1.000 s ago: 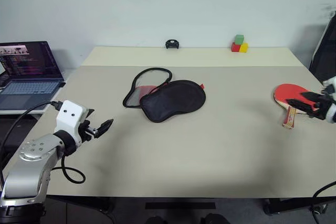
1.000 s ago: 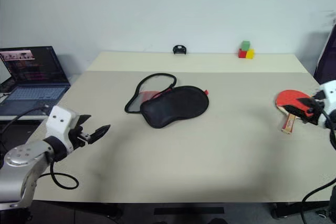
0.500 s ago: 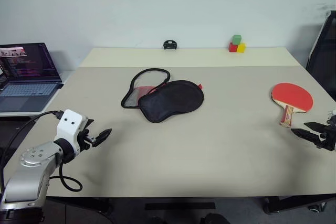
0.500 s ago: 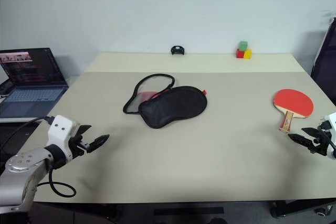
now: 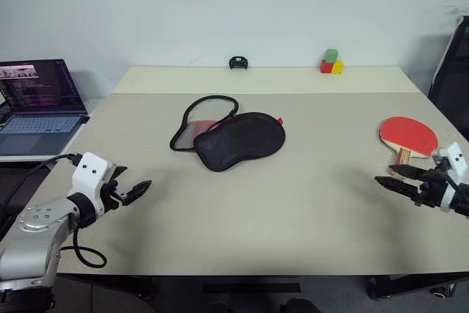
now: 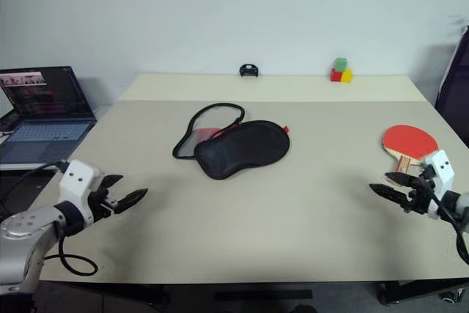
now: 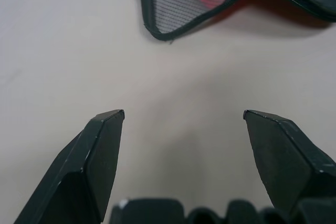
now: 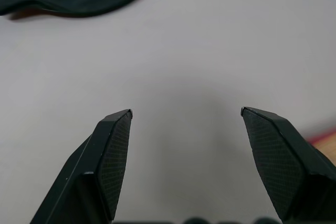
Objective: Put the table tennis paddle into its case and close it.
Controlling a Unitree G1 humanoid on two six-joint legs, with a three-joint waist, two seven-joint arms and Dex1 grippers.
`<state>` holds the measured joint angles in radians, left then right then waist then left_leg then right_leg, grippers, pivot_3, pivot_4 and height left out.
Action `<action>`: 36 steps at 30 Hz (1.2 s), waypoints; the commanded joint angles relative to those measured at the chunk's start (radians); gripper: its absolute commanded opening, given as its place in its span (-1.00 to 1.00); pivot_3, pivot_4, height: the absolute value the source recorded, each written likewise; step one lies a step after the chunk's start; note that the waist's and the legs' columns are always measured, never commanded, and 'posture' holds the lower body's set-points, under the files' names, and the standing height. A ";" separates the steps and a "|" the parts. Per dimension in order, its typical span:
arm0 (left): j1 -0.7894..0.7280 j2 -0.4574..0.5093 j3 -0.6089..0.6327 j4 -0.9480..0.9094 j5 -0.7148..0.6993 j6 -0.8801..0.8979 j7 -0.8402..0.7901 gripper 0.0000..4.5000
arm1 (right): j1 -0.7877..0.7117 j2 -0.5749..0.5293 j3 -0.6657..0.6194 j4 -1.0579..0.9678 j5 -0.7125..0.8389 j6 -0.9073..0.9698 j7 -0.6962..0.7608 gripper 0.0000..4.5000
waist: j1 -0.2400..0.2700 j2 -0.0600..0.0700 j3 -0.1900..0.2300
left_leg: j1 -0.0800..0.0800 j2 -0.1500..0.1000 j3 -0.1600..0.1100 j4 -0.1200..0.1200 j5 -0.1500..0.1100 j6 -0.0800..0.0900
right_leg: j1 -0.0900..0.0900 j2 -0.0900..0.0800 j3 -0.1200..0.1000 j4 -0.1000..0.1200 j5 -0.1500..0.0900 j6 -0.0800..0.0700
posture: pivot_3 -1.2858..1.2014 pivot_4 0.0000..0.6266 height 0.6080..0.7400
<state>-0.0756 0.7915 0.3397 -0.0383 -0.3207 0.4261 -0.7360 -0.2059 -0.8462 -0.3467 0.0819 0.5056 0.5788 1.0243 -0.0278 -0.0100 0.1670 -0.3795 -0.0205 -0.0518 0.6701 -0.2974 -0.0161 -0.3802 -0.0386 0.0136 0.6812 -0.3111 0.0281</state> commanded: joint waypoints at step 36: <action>-0.199 0.101 -0.067 0.023 -0.095 0.014 -0.281 0.77 | -0.506 0.815 0.387 0.190 -0.060 0.255 -0.641 0.99 | -0.006 -0.001 -0.001 | -0.004 -0.001 0.000 -0.002 0.001 -0.001 | -0.009 0.000 0.001 0.002 0.000 0.000 | 0.03 -0.52 1.00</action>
<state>-0.2629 0.8699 0.2656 -0.0157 -0.4156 0.4525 -1.0141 -0.6923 -0.0336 0.0606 0.2754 0.4515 0.8560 0.3920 -0.0342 -0.0115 0.1661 -0.3832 -0.0215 -0.0516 0.6677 -0.2969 -0.0171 -0.3891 -0.0384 0.0146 0.6830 -0.3110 0.0279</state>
